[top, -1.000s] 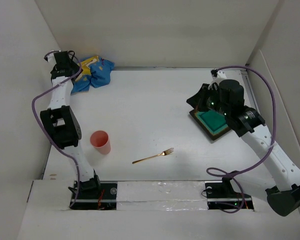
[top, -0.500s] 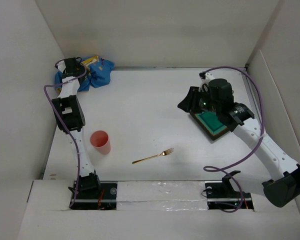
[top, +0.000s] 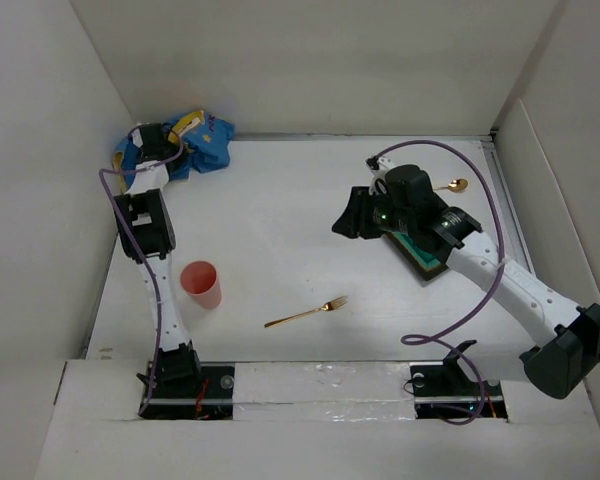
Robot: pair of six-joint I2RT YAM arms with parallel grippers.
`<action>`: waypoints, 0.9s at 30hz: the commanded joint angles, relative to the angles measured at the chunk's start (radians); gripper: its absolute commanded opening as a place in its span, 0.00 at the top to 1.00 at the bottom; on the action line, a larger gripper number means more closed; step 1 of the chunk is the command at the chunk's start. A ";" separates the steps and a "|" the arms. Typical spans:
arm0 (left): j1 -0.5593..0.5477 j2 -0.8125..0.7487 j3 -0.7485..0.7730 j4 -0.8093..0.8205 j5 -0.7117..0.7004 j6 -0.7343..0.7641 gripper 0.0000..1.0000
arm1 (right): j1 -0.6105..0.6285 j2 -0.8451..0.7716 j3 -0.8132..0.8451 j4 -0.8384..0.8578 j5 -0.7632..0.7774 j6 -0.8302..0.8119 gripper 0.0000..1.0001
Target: Set the dinner table for one person
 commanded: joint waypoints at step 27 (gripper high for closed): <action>-0.383 -0.792 -0.772 0.031 -0.163 0.131 0.51 | -0.045 -0.063 -0.052 0.133 0.051 0.009 1.00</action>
